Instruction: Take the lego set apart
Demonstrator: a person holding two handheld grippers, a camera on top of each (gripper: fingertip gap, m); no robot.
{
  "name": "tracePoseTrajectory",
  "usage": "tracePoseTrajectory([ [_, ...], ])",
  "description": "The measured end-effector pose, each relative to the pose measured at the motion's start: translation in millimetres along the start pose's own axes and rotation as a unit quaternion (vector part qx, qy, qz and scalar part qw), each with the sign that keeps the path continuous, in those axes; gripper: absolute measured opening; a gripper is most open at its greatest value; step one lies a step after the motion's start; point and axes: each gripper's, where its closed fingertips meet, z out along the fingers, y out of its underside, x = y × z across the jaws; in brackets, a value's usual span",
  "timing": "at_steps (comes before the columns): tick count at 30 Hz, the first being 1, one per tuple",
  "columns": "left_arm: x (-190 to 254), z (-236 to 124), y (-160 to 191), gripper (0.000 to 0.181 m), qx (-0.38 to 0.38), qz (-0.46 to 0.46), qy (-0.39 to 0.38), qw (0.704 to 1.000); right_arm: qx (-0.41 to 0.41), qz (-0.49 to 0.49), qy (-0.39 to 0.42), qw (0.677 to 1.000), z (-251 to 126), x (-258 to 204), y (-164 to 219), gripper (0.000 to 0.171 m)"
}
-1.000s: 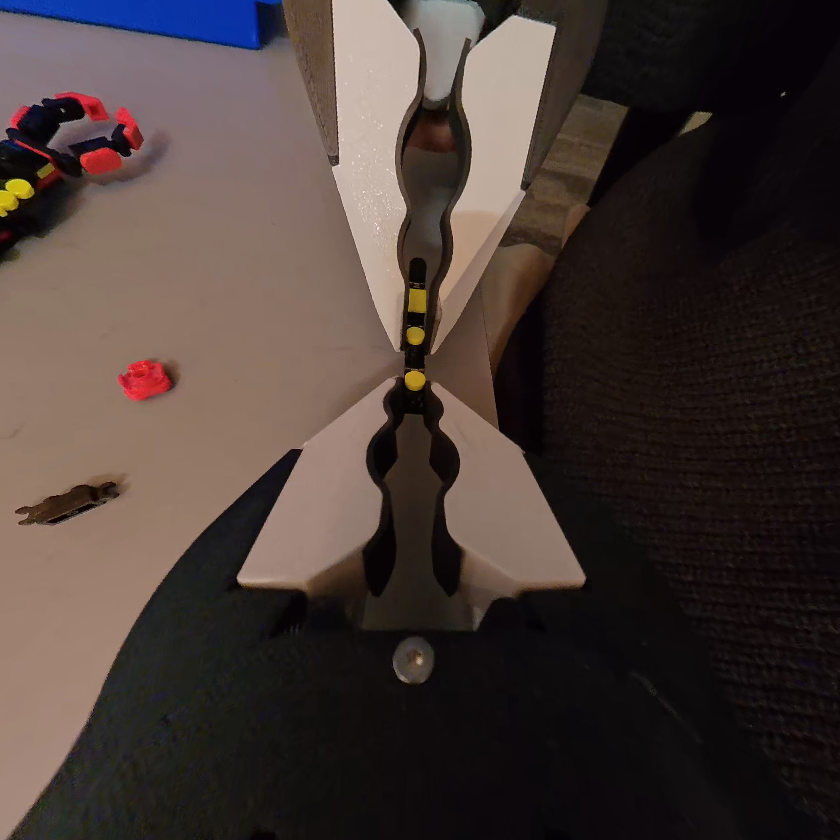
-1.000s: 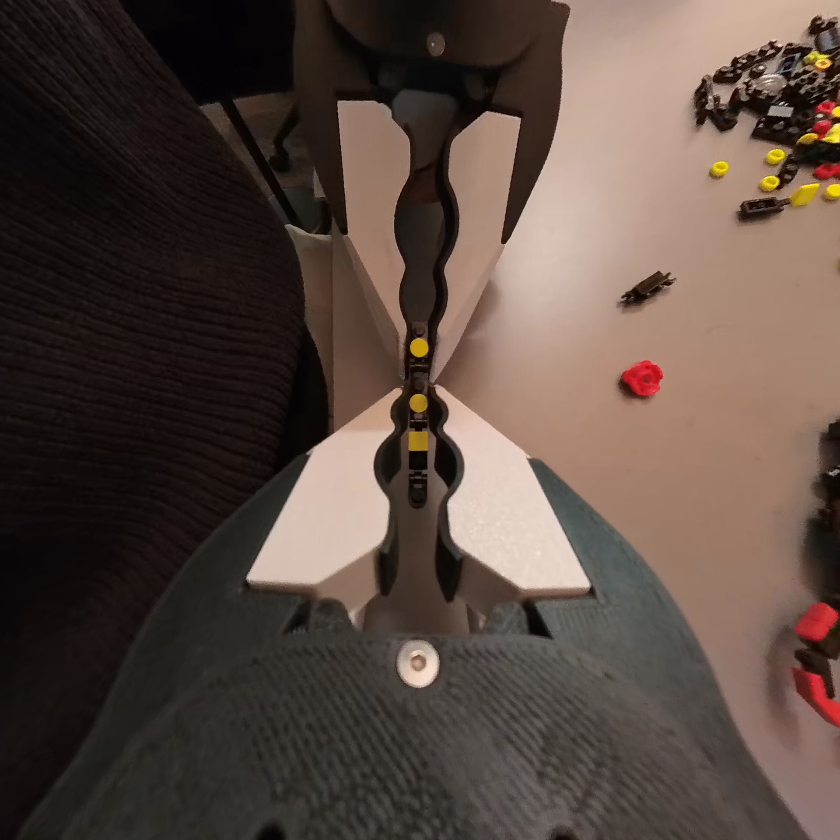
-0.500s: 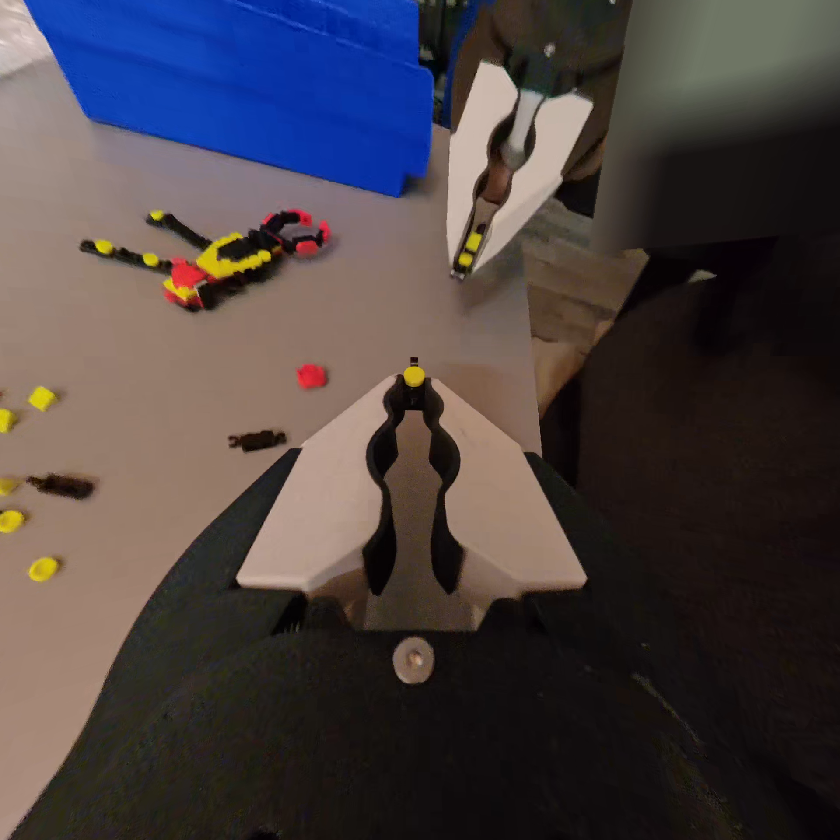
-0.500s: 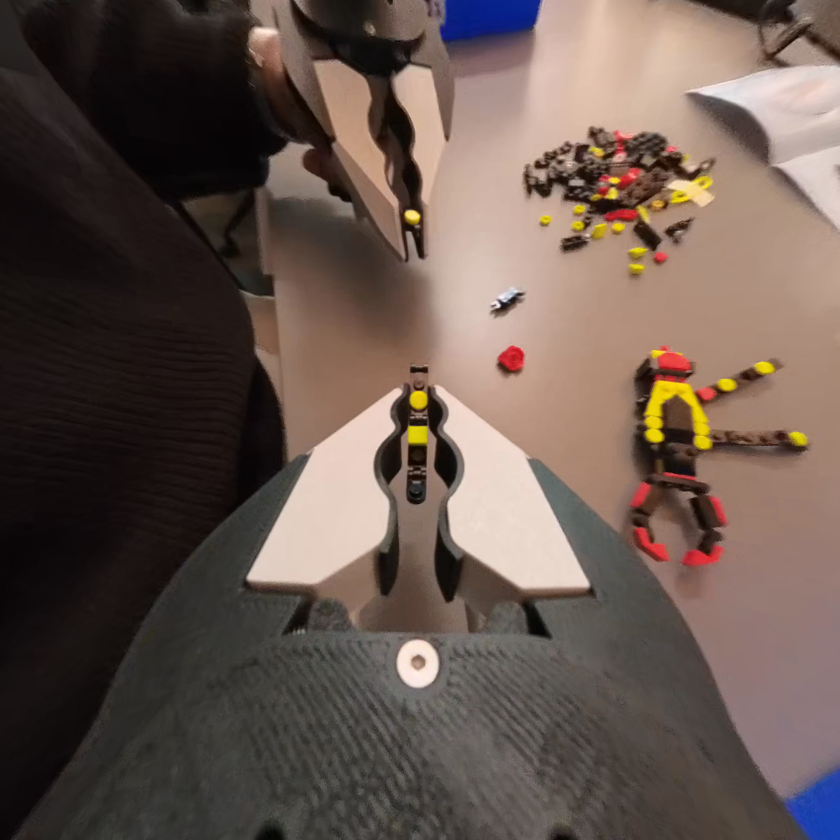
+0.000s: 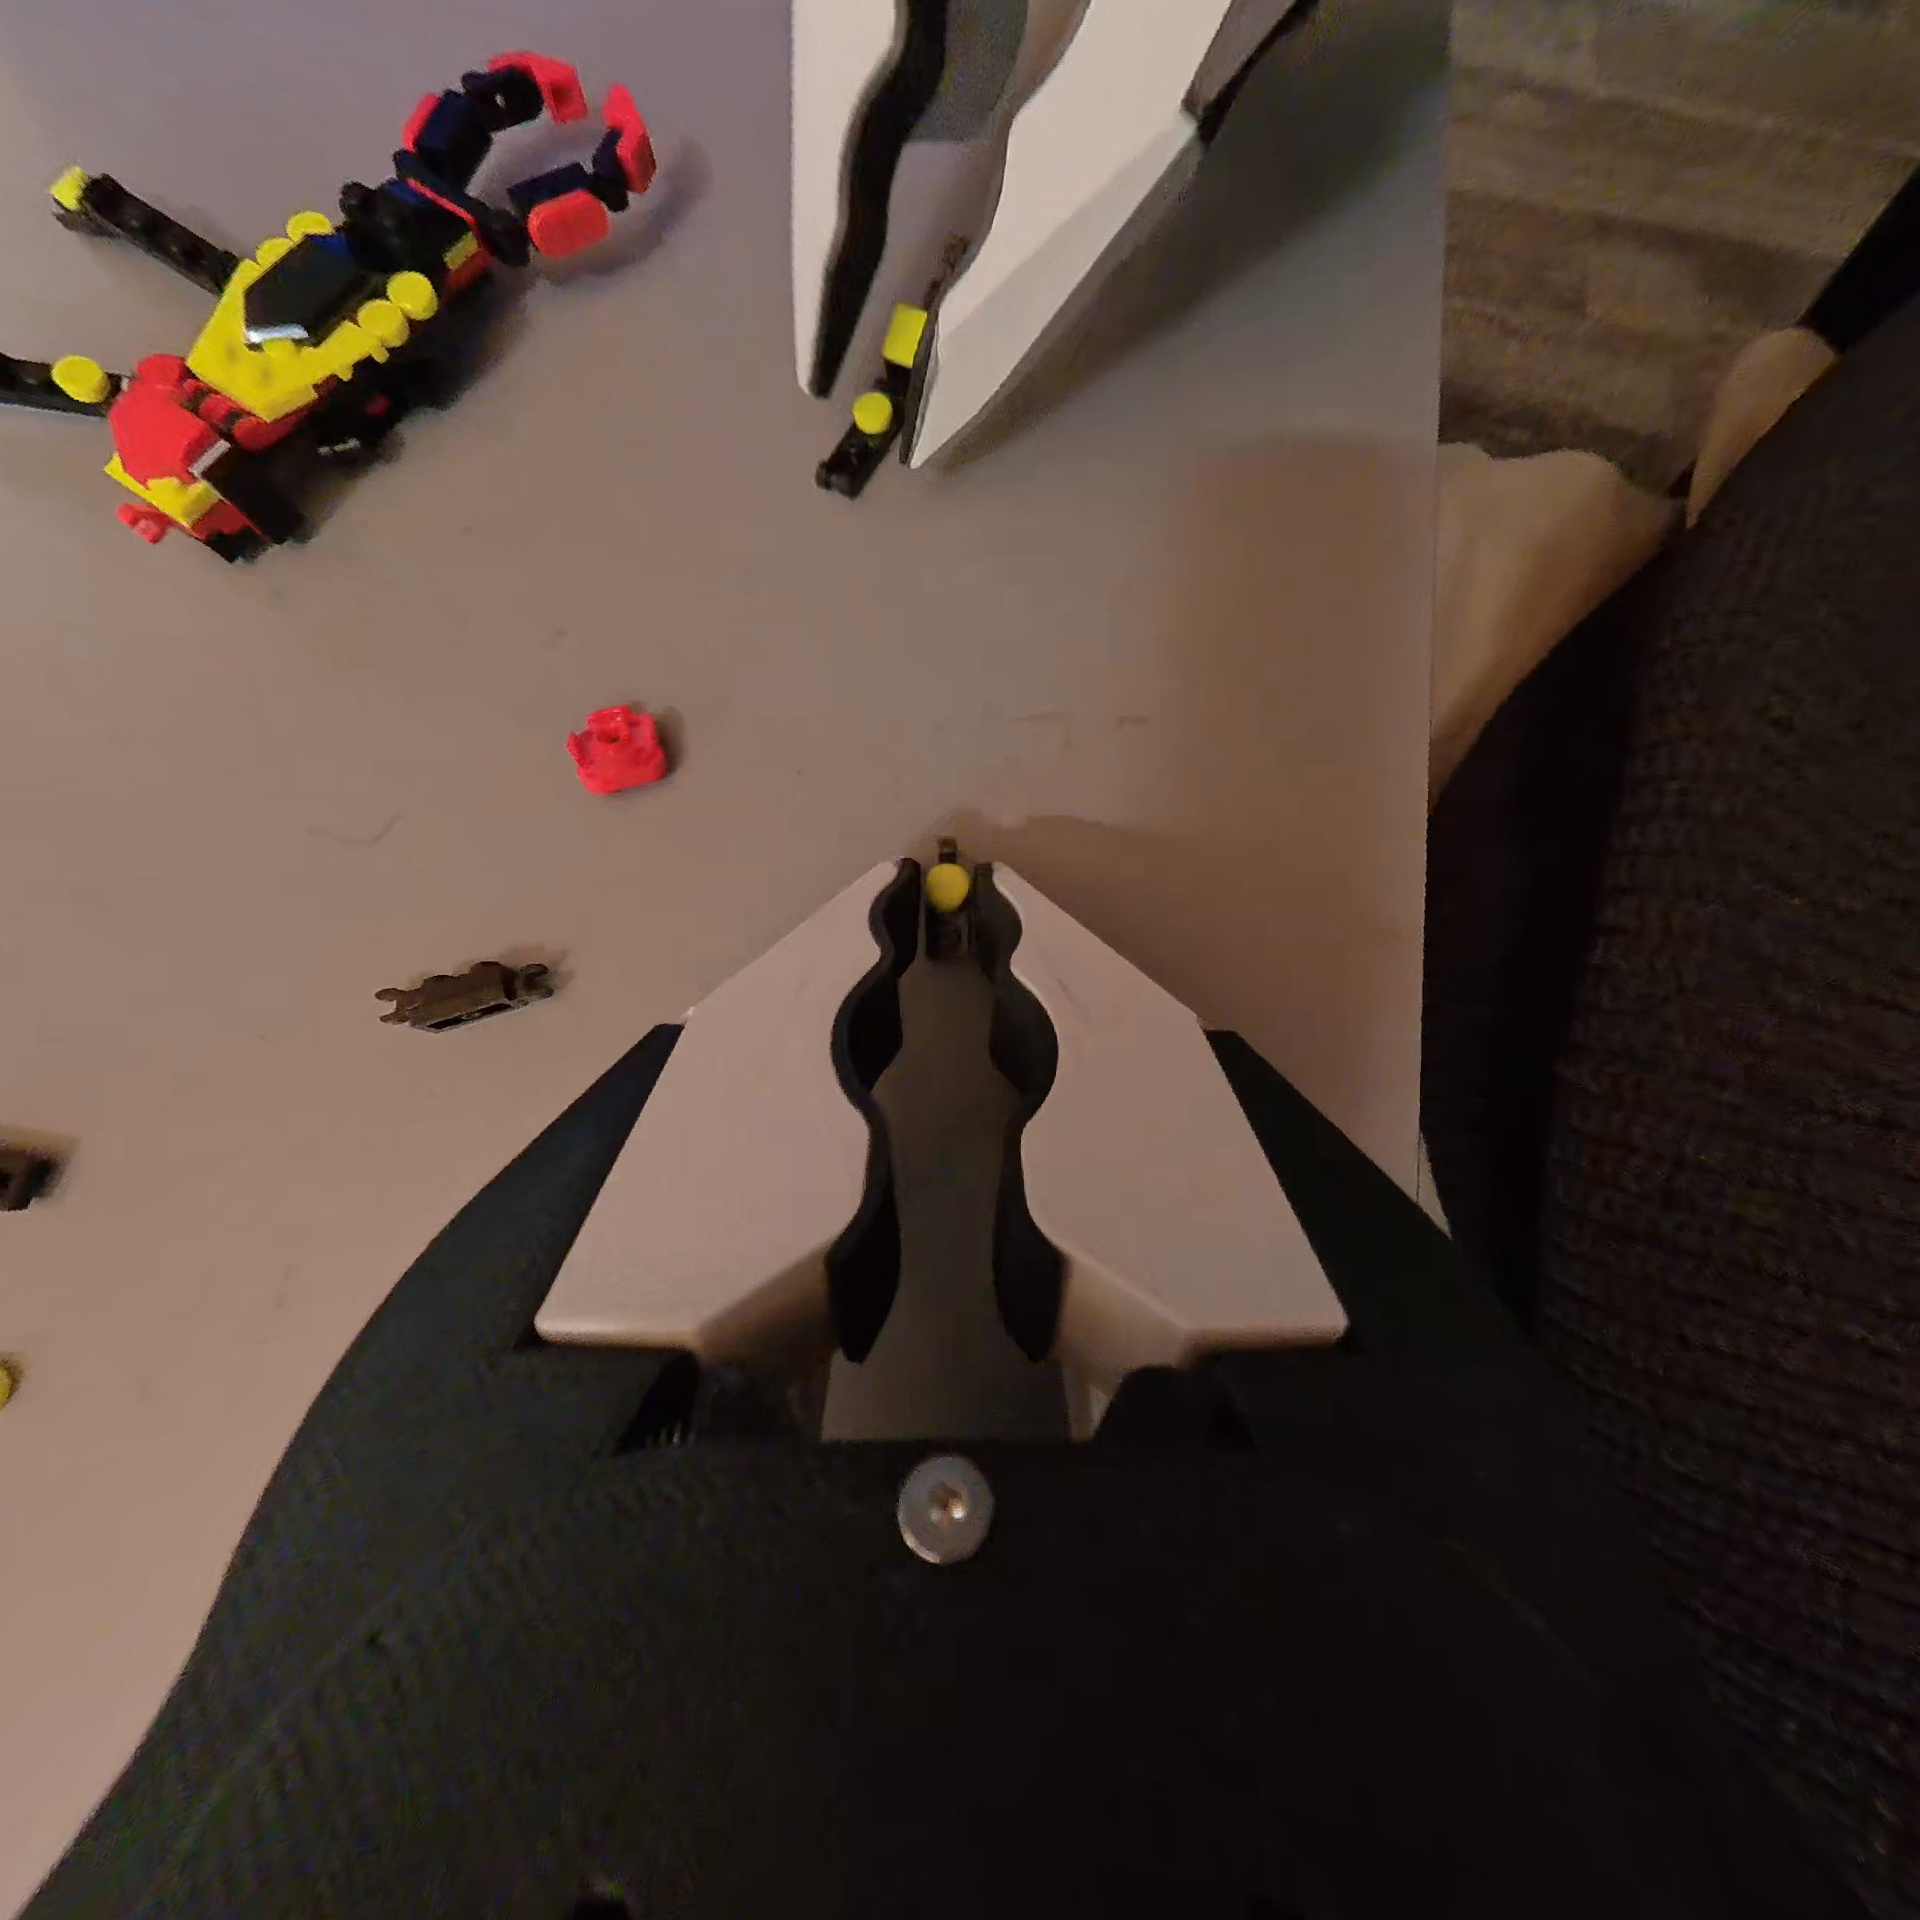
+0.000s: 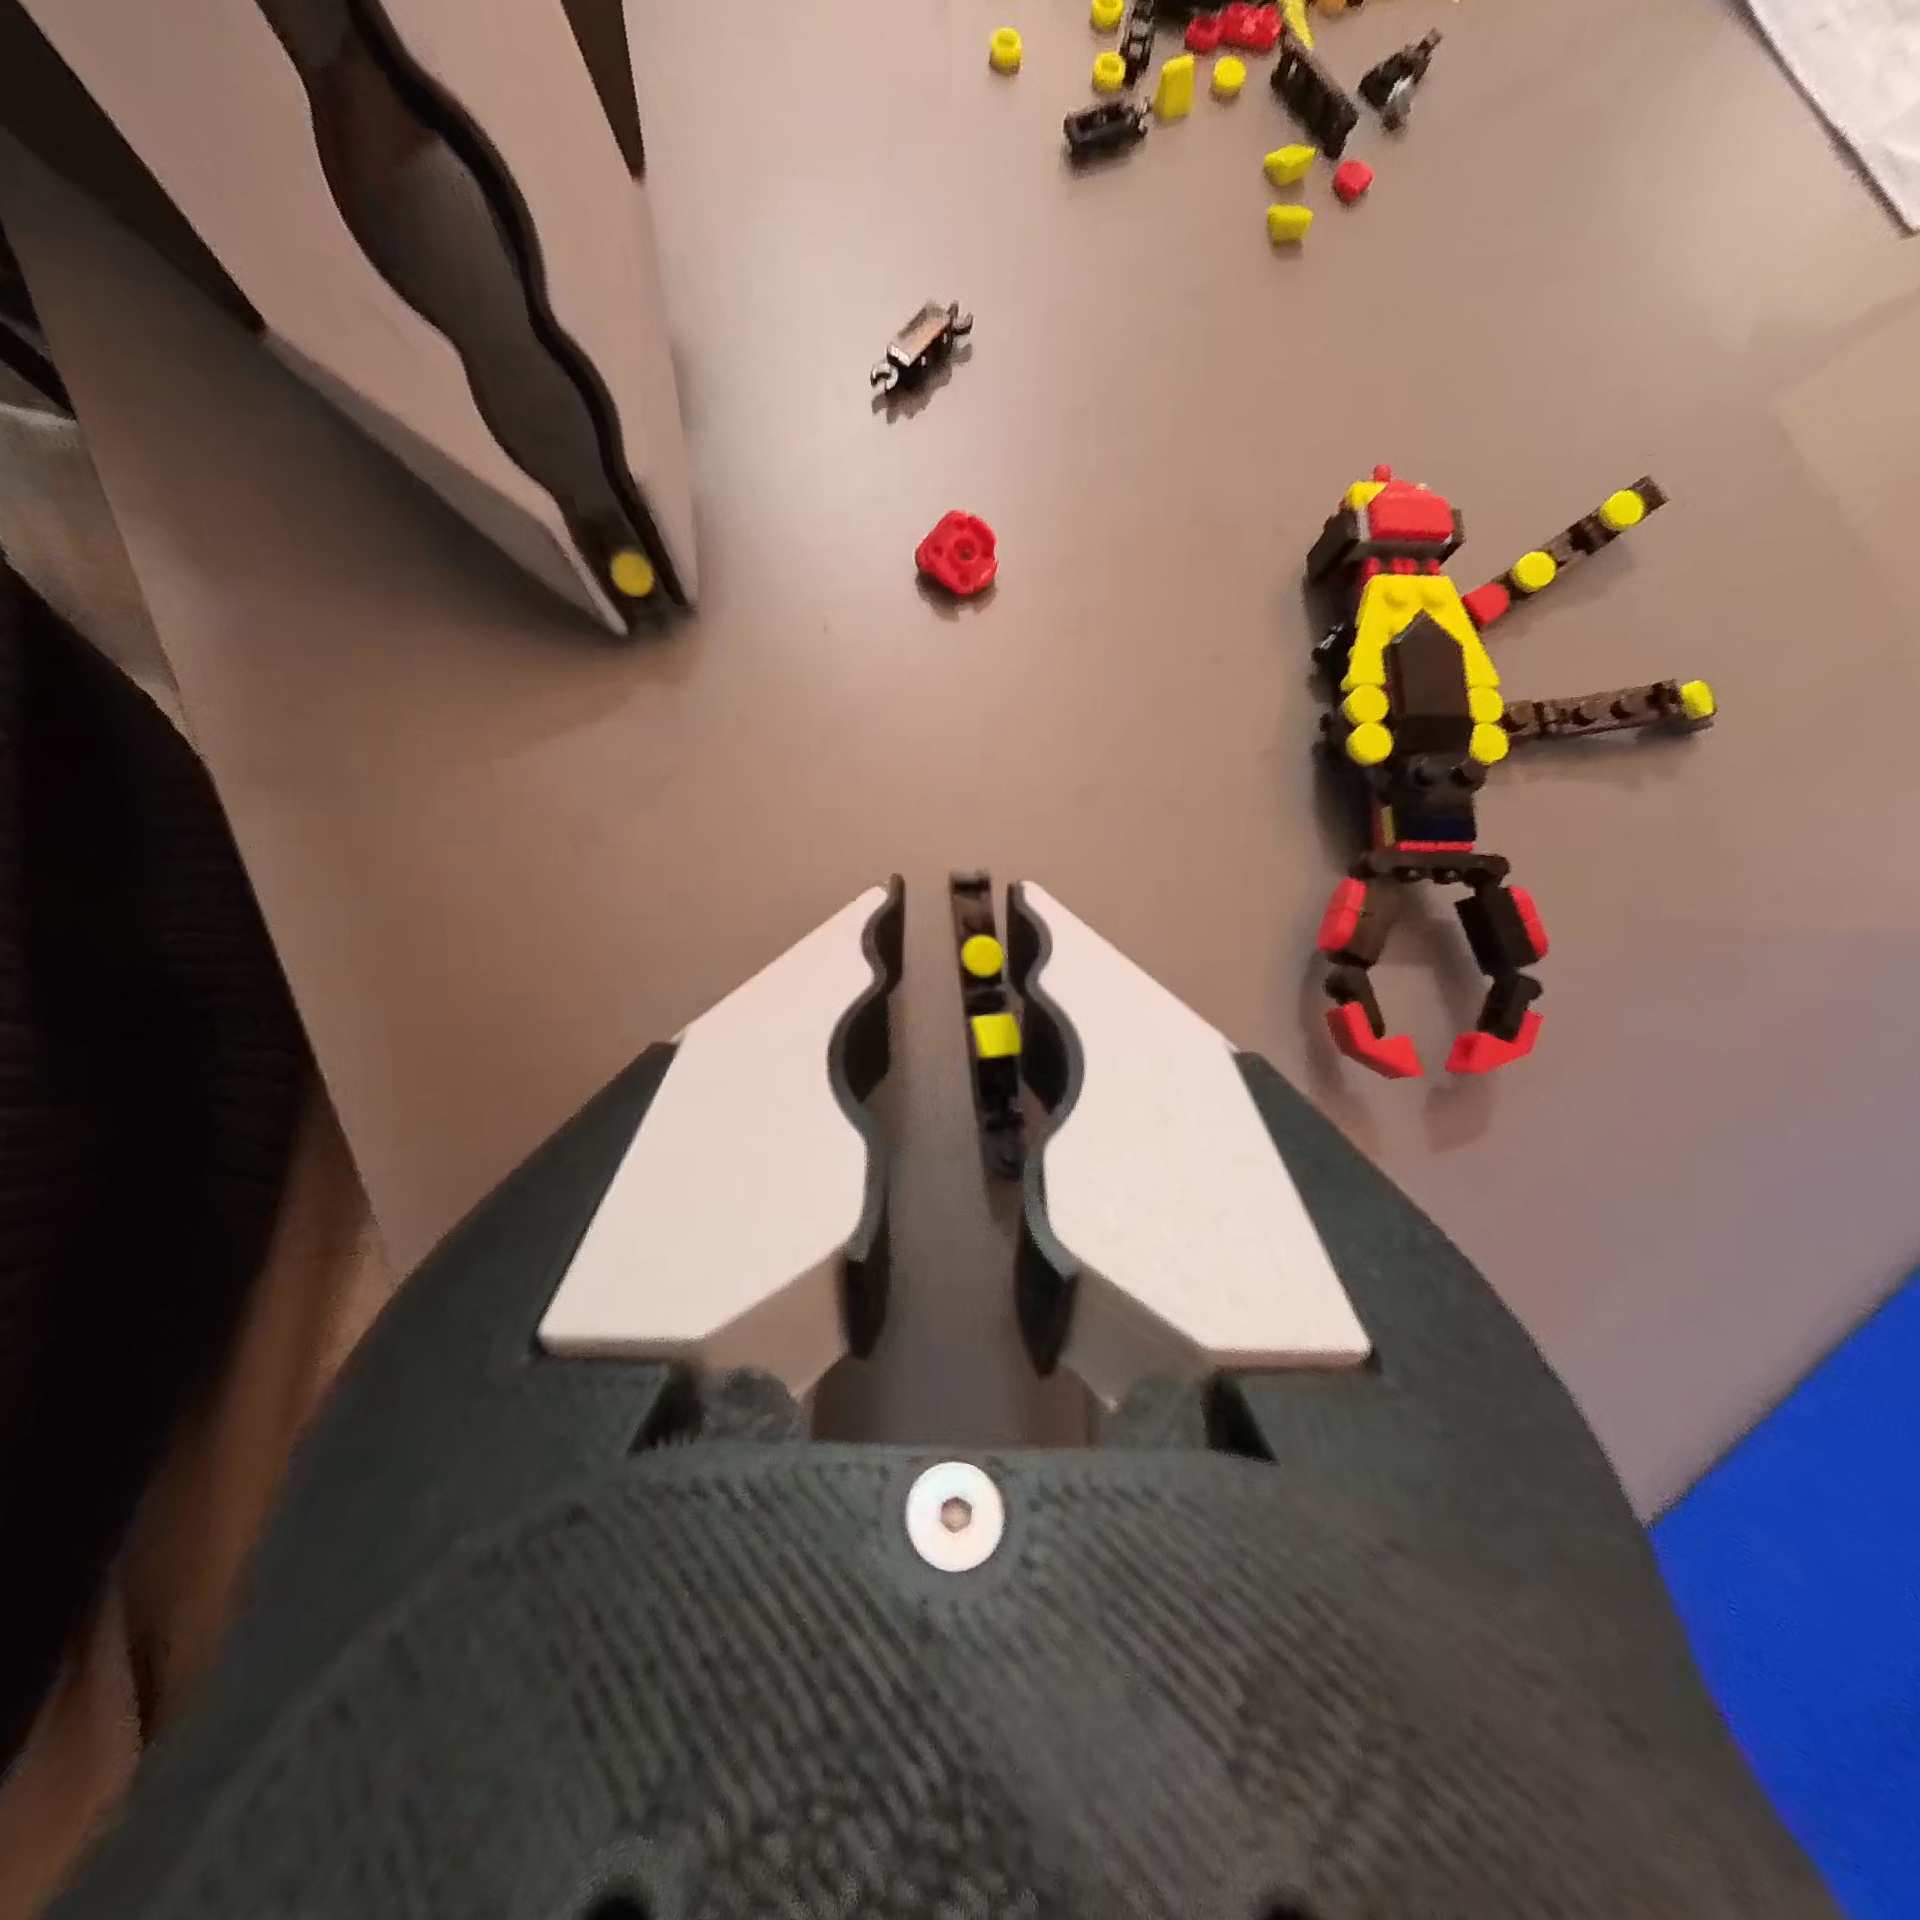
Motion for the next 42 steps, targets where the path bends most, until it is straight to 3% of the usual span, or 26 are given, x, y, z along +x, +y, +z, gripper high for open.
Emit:
tracePoseTrajectory([
  [7, -2, -10, 10, 0.028, -0.010, 0.003, 0.001, 1.000, 0.046, -0.023, -0.011, 0.999, -2, -15, -23, 0.023],
  [22, 5, -11, 11, 0.007, 0.000, 0.025, 0.017, 1.000, 0.052, -0.040, -0.101, 0.993, 42, -77, -50, 0.020],
  [28, 10, -9, 9, 0.007, -0.001, 0.039, 0.026, 0.999, 0.037, -0.055, -0.104, 0.992, 46, -79, -45, 0.007],
  [42, 18, -8, 9, 0.006, -0.004, 0.035, 0.043, 0.998, 0.021, -0.082, -0.127, 0.988, 43, -85, -41, 0.007],
])
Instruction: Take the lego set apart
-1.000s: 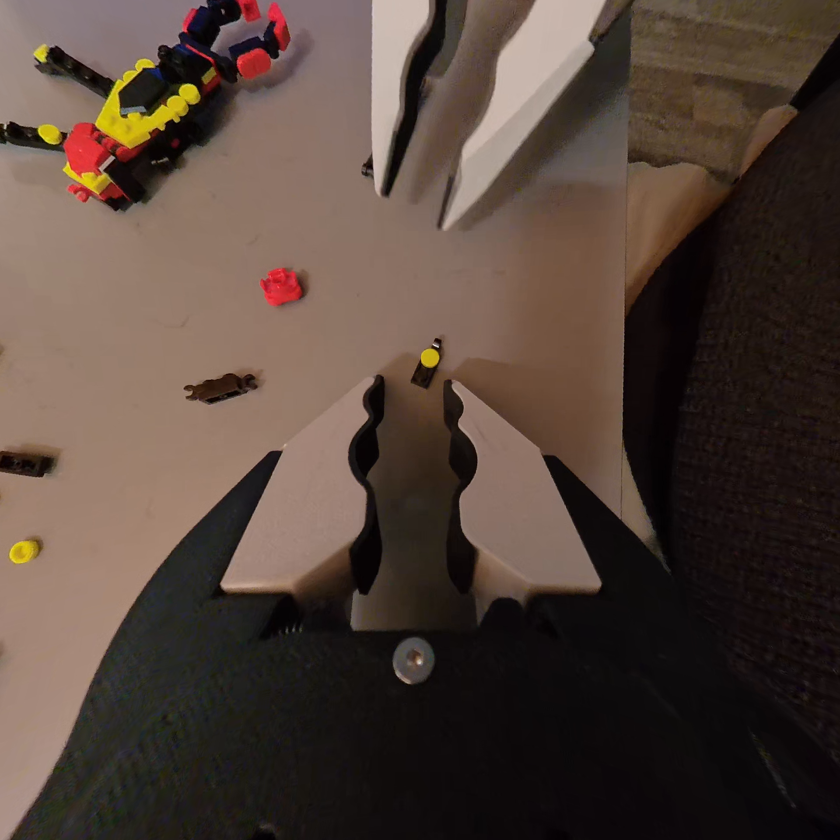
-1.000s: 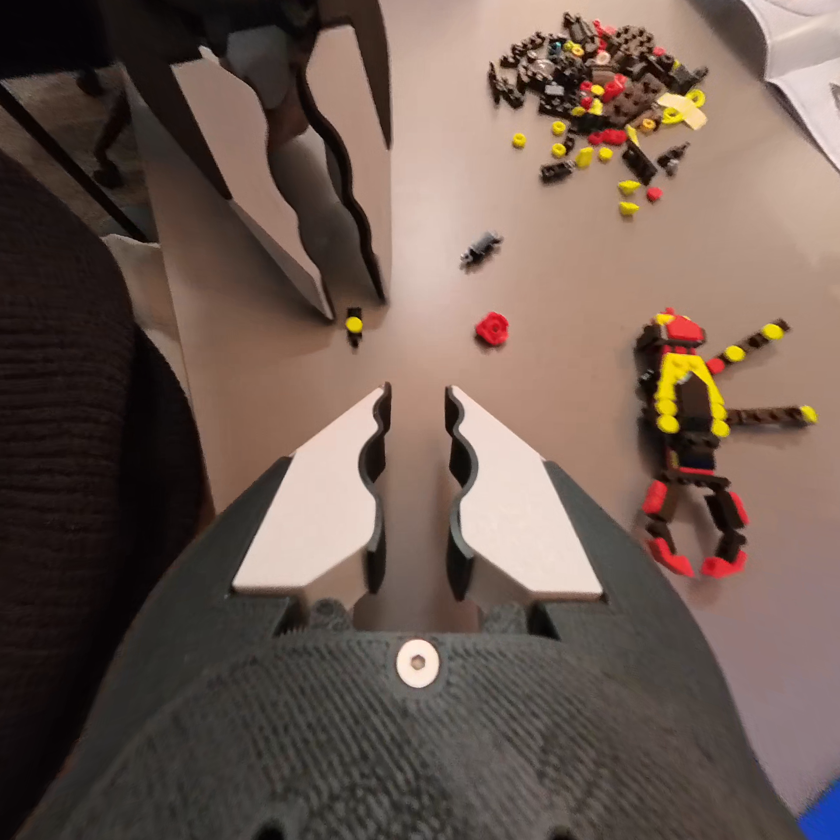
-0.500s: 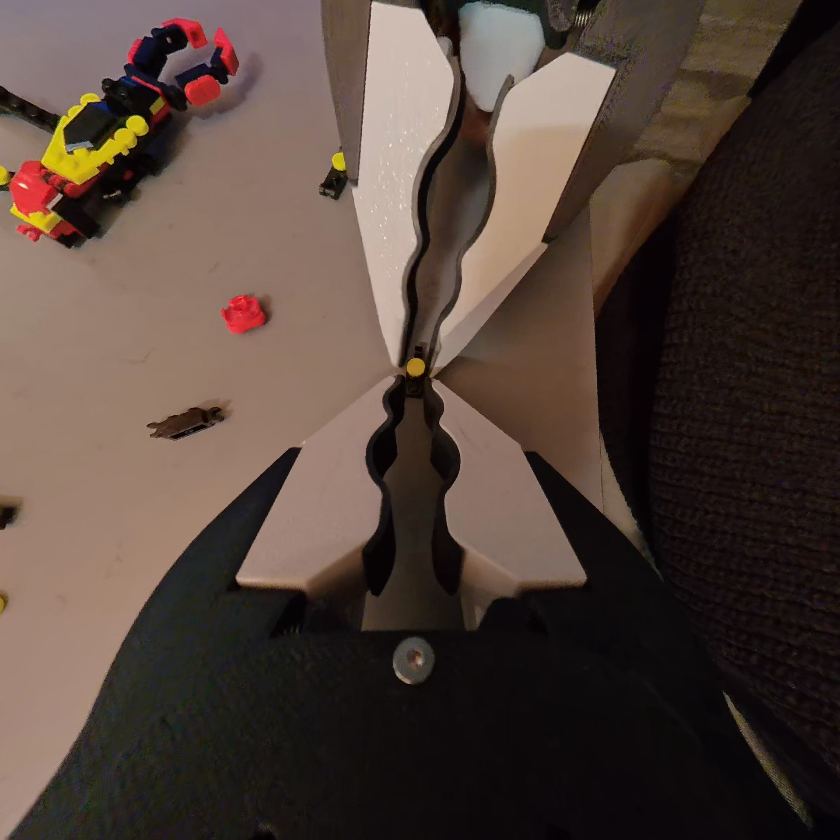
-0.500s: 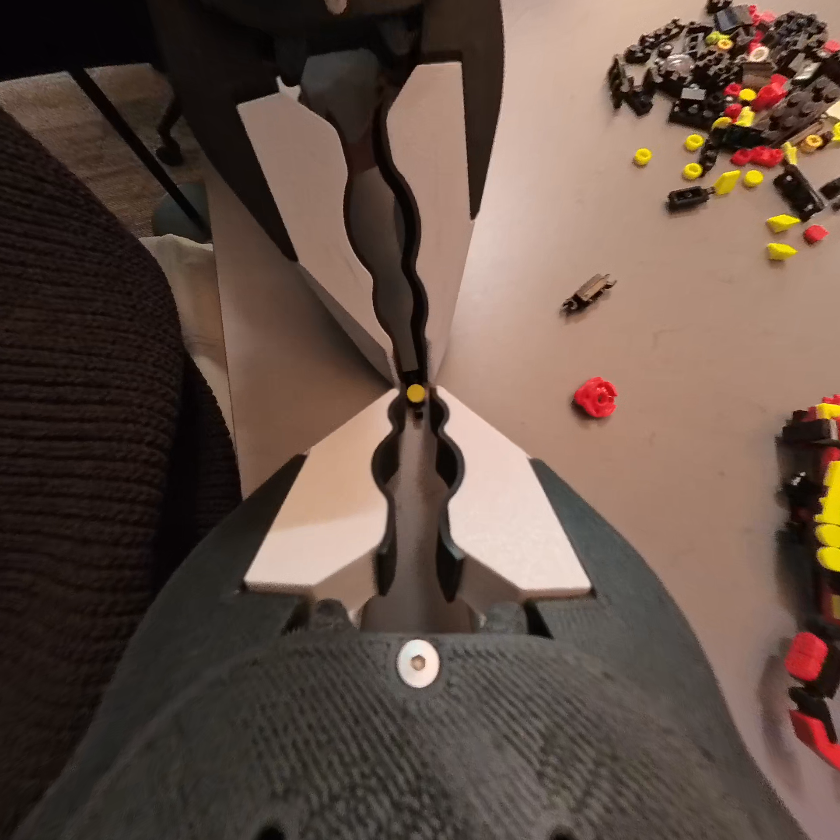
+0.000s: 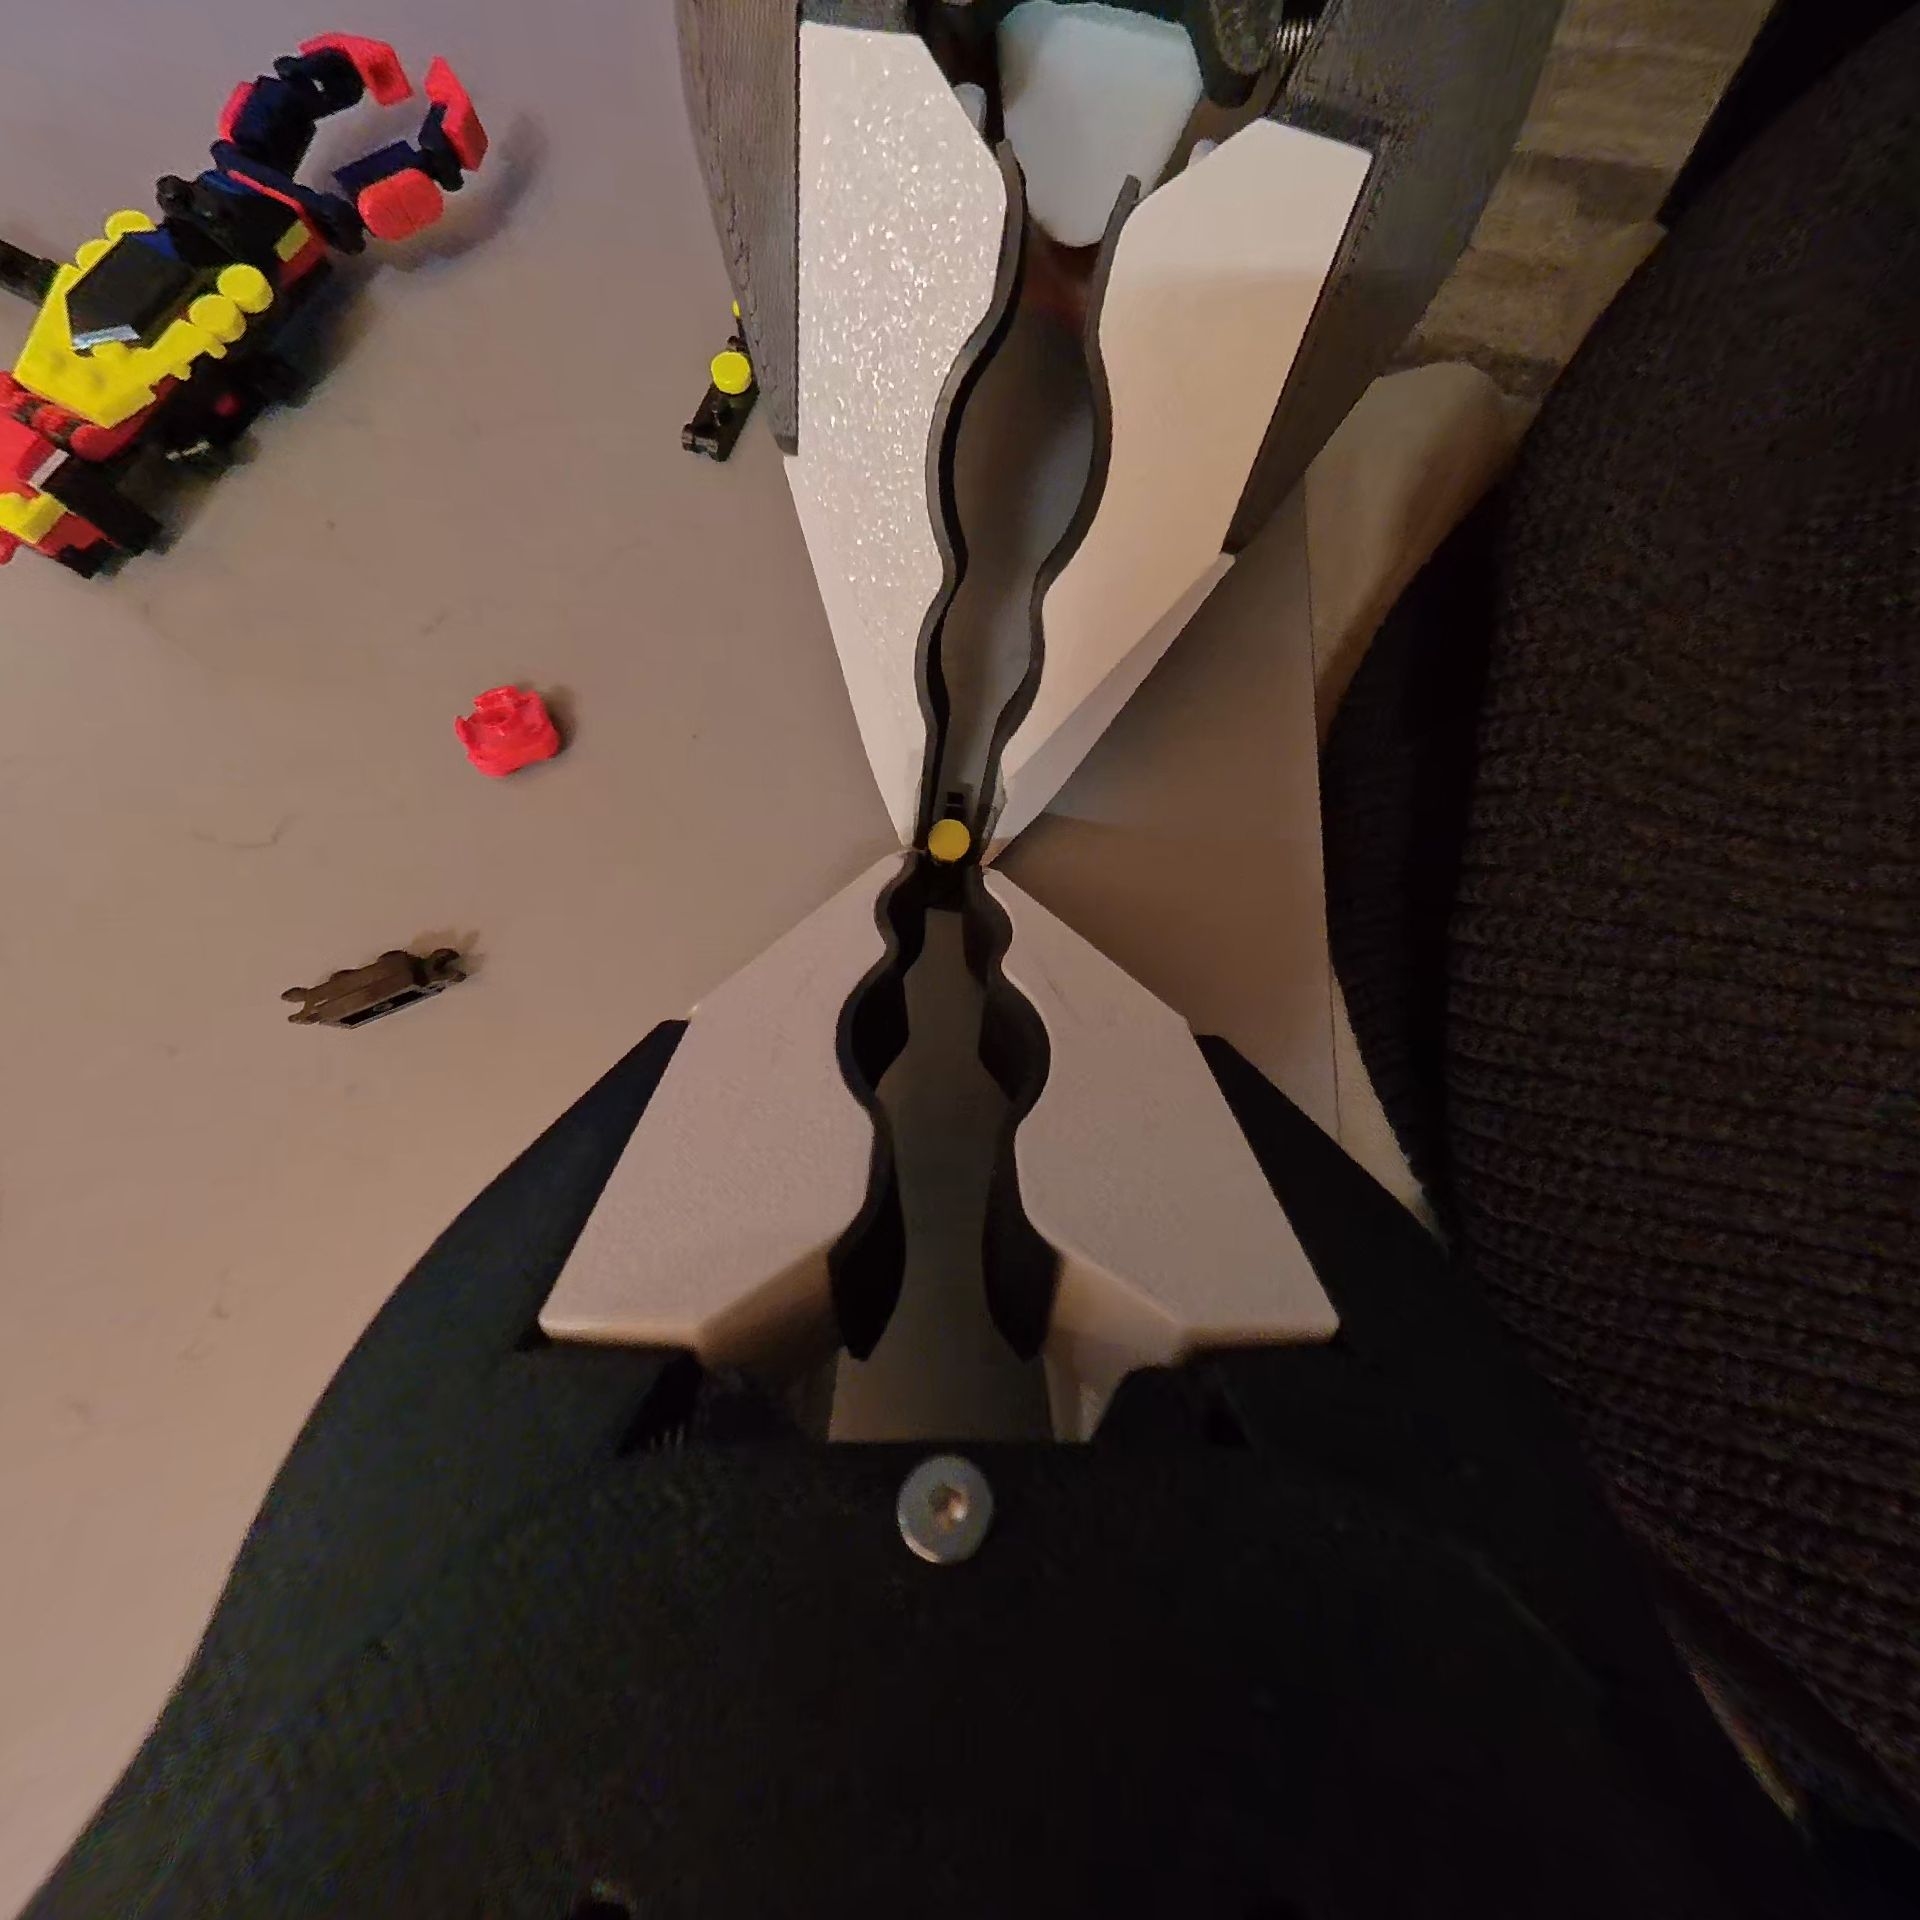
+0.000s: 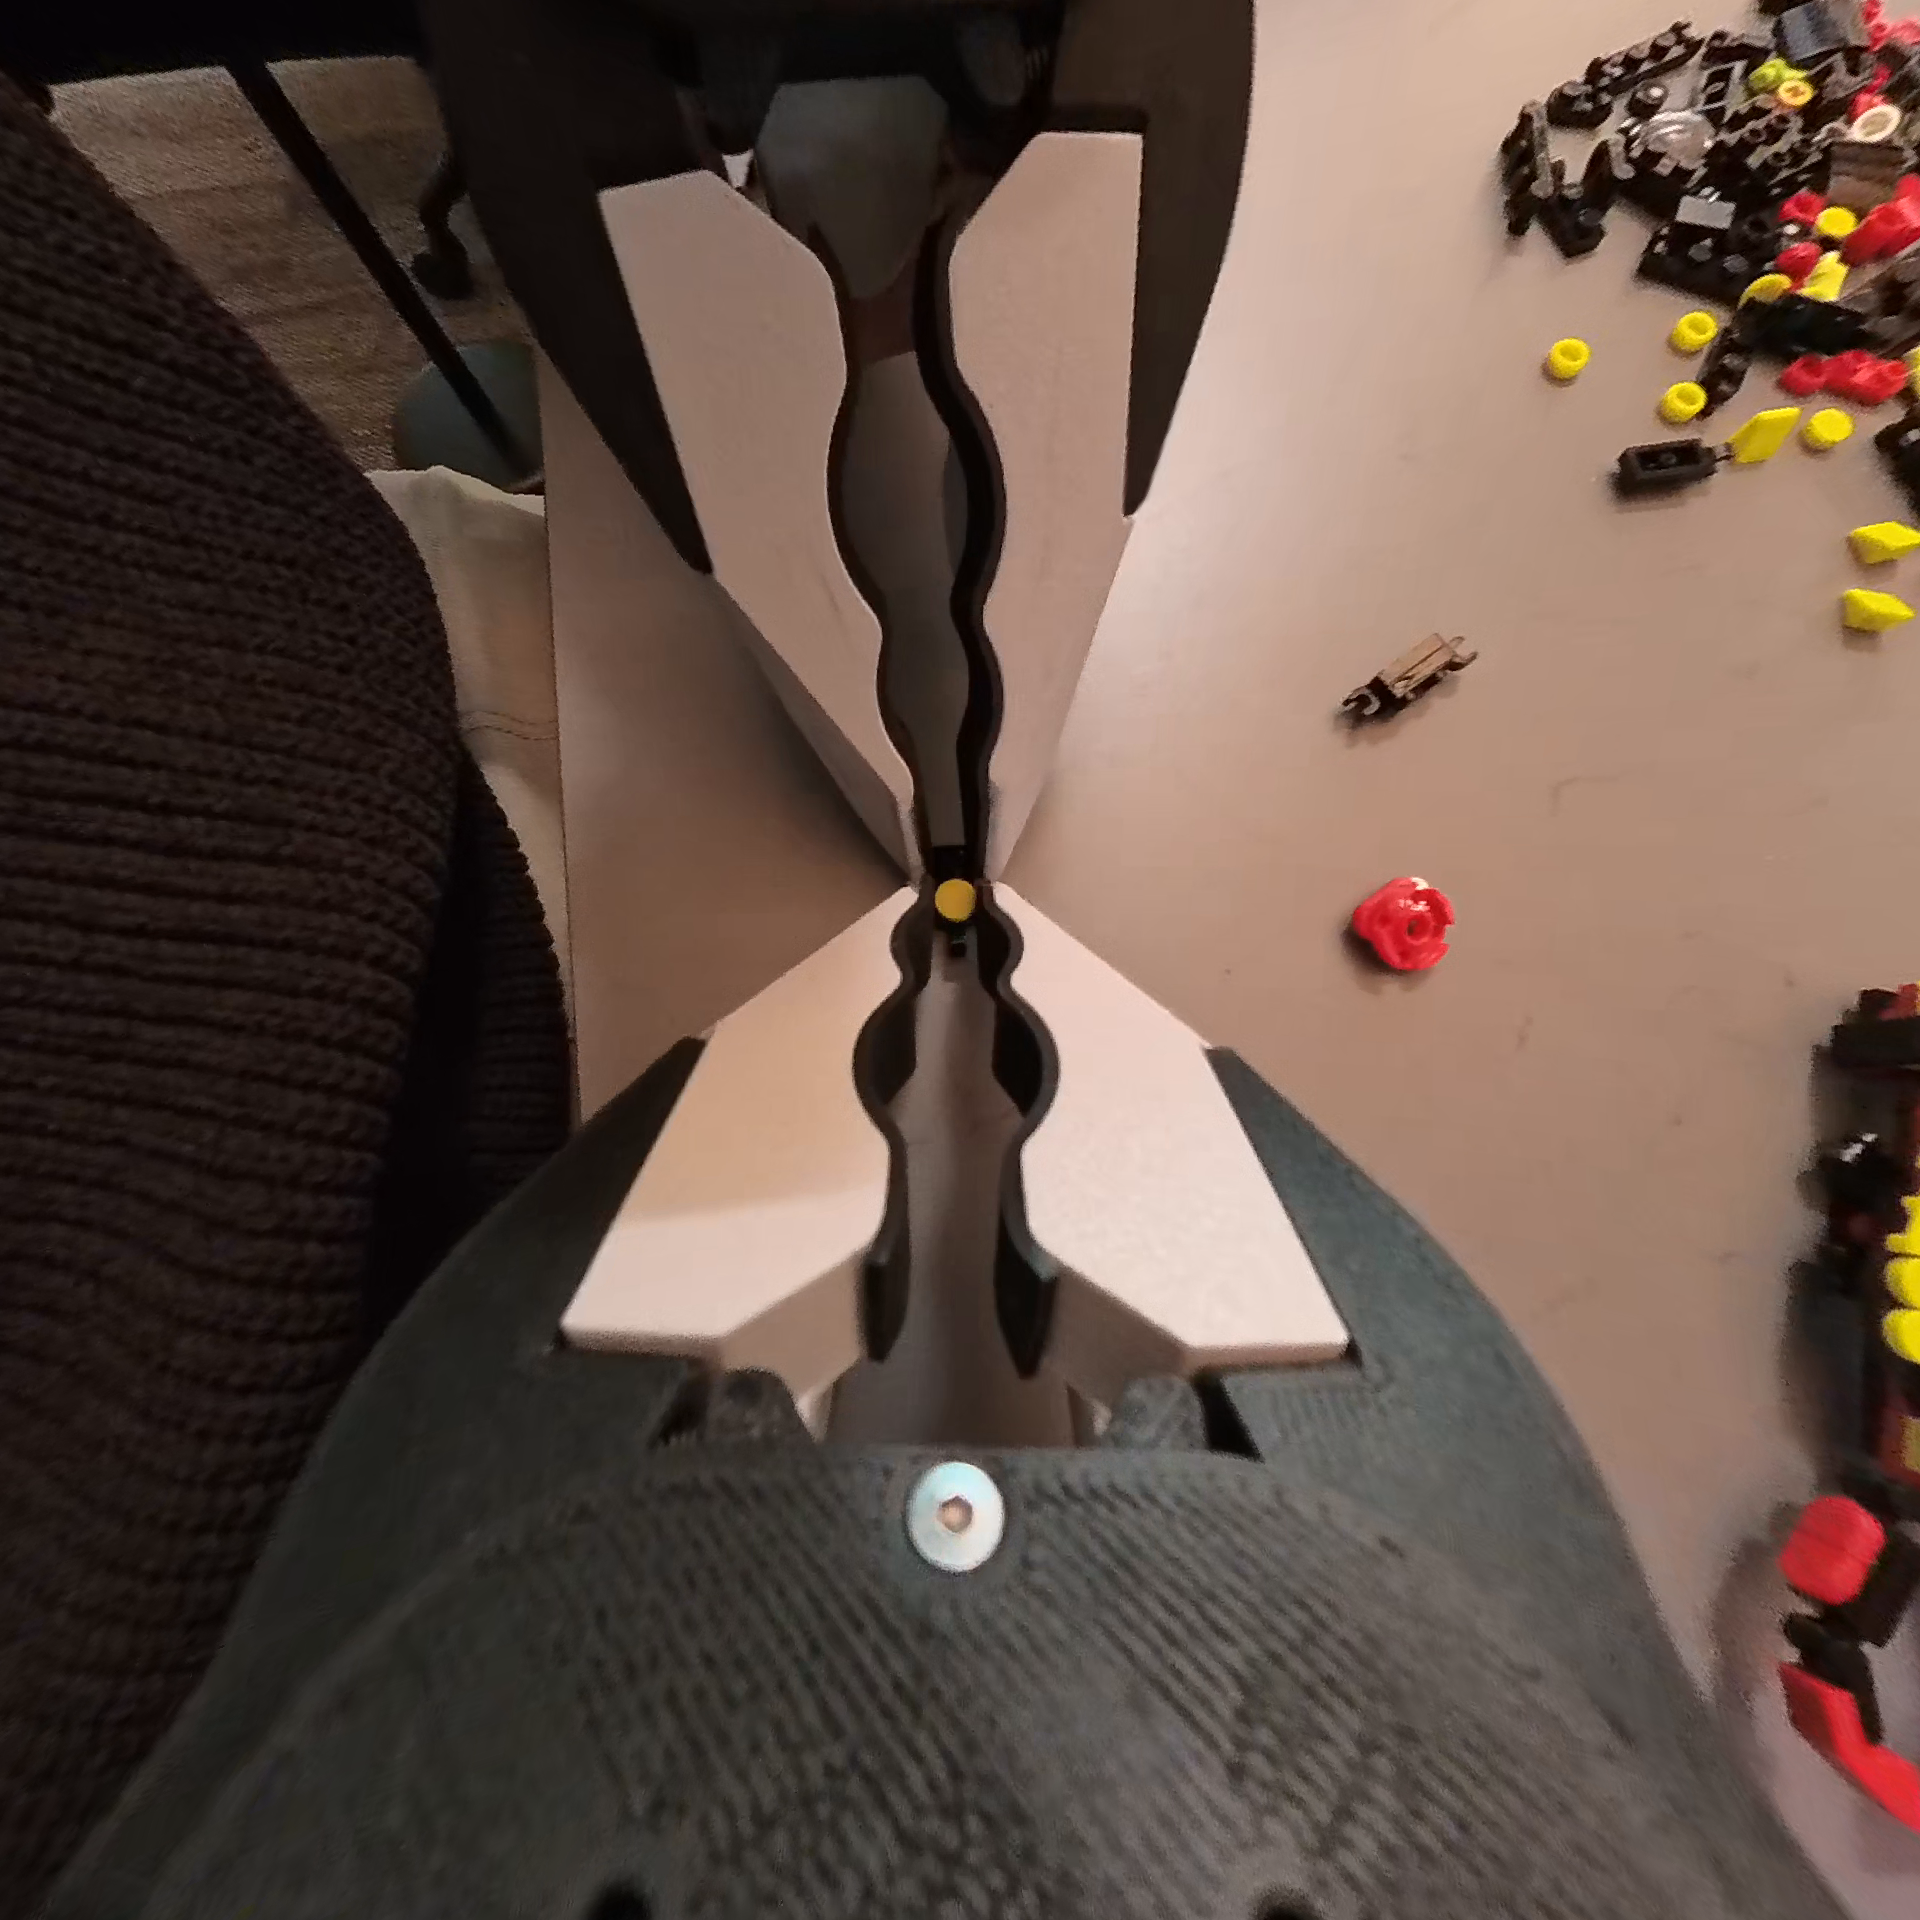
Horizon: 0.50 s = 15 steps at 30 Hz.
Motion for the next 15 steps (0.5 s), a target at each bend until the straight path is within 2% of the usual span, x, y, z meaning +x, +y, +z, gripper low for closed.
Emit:
tracePoseTrajectory([
  [5, 1.8, 0.6, -0.6, 0.006, -0.005, 0.001, 0.000, 1.000, -0.013, -0.014, 0.006, 1.000, 0.3, -1.8, 2.0, 0.007],
  [12, 2.1, 0.6, 0.7, 0.007, -0.017, 0.006, -0.007, 1.000, 0.003, 0.010, -0.002, 1.000, 0.1, -1.6, 1.6, 0.006],
  [15, 3.0, 0.5, 1.5, 0.008, -0.021, 0.018, -0.012, 1.000, 0.015, 0.051, -0.020, 0.998, -0.6, -2.3, 0.7, 0.006],
])
